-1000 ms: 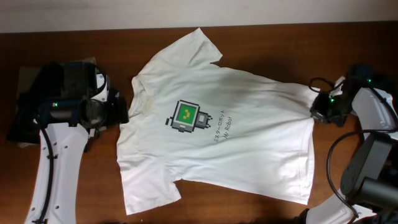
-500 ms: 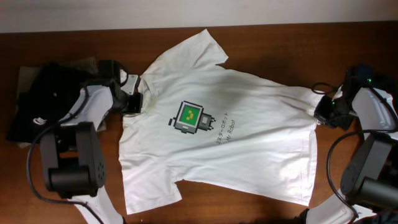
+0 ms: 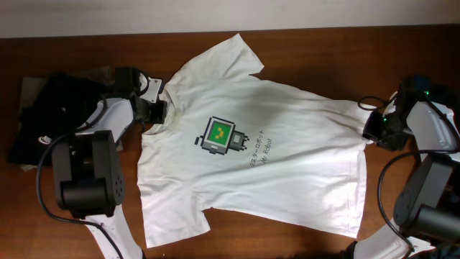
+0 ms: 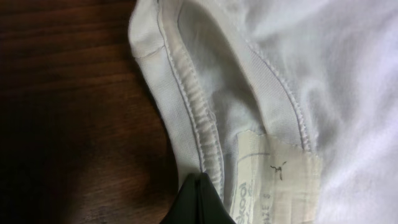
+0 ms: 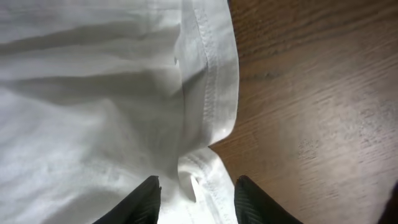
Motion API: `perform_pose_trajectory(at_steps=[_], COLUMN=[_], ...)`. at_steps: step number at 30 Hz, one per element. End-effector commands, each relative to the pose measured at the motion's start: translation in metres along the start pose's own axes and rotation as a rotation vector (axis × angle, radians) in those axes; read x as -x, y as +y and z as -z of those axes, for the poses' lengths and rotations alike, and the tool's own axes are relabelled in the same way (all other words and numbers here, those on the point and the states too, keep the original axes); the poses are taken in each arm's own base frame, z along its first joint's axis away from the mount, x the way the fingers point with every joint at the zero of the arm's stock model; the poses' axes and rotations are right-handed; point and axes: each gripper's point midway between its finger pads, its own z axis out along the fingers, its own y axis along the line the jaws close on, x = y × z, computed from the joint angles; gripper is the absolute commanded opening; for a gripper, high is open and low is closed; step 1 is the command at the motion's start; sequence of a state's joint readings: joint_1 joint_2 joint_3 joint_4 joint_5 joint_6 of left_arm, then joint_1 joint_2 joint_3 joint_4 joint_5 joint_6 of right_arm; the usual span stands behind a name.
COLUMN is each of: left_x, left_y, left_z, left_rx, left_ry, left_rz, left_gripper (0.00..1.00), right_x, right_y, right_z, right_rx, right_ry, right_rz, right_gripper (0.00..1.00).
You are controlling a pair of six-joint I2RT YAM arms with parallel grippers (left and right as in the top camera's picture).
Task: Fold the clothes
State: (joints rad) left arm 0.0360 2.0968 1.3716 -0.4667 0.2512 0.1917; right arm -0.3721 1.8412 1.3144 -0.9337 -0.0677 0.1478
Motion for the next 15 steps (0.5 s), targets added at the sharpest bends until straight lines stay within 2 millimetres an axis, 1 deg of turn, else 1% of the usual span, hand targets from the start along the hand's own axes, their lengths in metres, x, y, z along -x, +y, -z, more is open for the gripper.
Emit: perform_pose_trajectory(at_steps=[1,2,4,5,6,7,8,10,13,14,15], left_x=[-0.028,-0.029,-0.028,-0.028,-0.029,-0.028,-0.028,-0.031,-0.032,-0.031,-0.031], left_y=[0.003,0.003,0.003,0.003,0.003,0.003,0.003,0.01,0.01,0.01,0.01], left_z=[-0.025,-0.025,-0.025,-0.025,-0.025,-0.025,-0.025,-0.025,-0.025,-0.025,-0.025], left_rx=[-0.006,-0.006,-0.006,-0.006,-0.006,-0.006,-0.005,0.035,0.037,0.037,0.037], left_ry=[0.088,0.089,0.088,0.088,0.089,0.088,0.088,0.1,0.104,0.103,0.103], left_rz=[0.001,0.002,0.001,0.001,0.002,0.001,0.001,0.001,0.007,0.009,0.009], left_gripper=[0.0,0.0,0.0,0.0,0.0,0.0,0.0,0.0,0.0,0.0,0.0], right_x=[-0.007,-0.01,-0.009,-0.009,-0.009,-0.007,-0.004,0.005,0.011,0.011,0.013], right_y=[0.012,0.021,0.022,0.022,0.021,0.017,0.008,-0.014,-0.039,-0.043,-0.042], right_z=[-0.015,-0.018,-0.018,-0.018,-0.018,-0.018,-0.017,-0.011,-0.008,-0.008,-0.008], right_rx=[0.071,0.128,0.133,0.133,0.13,0.107,0.077,0.022,0.016,0.021,0.031], right_ry=[0.003,0.005,0.0,0.0,-0.001,-0.007,-0.015,-0.038,-0.053,-0.055,-0.061], right_rz=[0.055,0.081,0.082,0.082,0.084,0.081,0.071,0.032,-0.038,-0.051,-0.053], right_gripper=[0.36,0.3,0.09,0.04,0.04,0.04,0.04,0.04,0.04,0.04,0.04])
